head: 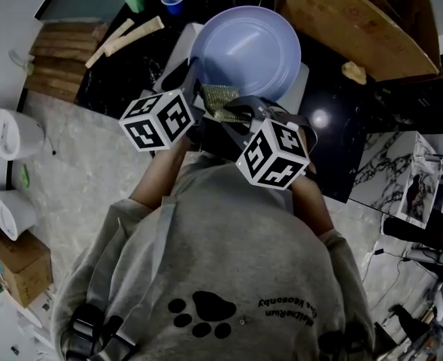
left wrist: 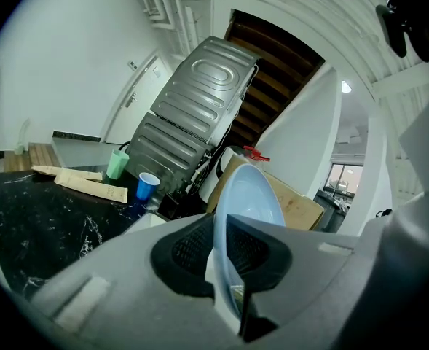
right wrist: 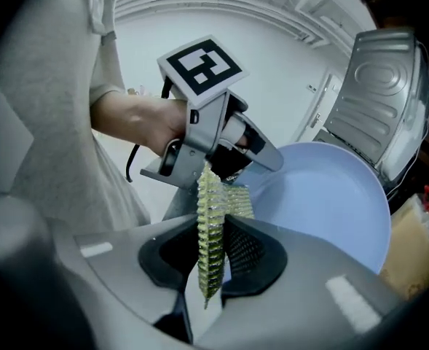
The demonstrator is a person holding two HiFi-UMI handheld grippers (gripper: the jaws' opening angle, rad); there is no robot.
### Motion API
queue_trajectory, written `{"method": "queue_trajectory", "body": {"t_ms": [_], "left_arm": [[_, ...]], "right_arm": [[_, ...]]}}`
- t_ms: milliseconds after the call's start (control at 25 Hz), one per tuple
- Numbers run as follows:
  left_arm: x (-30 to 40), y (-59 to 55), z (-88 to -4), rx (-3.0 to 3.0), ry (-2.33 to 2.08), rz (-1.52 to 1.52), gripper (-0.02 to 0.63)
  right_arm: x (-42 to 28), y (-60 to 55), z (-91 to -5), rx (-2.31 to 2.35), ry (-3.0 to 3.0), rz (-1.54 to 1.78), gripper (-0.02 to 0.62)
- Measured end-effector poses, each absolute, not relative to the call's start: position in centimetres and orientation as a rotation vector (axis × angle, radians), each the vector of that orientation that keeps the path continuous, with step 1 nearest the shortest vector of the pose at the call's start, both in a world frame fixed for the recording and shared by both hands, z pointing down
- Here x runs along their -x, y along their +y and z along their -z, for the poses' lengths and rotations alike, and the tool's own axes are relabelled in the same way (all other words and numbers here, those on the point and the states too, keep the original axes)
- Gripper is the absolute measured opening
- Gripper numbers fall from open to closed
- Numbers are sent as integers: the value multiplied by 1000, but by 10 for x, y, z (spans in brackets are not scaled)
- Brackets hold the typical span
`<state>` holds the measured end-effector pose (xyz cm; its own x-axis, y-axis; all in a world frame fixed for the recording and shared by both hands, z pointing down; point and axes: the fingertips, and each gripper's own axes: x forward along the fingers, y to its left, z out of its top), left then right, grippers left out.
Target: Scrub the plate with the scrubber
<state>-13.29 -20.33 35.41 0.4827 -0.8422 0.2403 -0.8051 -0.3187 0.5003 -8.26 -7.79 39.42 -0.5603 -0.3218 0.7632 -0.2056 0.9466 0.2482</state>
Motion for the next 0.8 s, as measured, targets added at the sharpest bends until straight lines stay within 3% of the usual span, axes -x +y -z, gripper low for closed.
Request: {"method": "queue_trajectory", "body": {"t_ms": [520, 800], "left_arm": [[127, -201, -360, -2182, -1354, 55, 28], [120, -198, -363, -2187, -1325, 40, 20]], "right_arm": [[64, -58, -378, -303, -2256, -49, 69], [37, -90, -320, -568, -2306, 136, 71]]}}
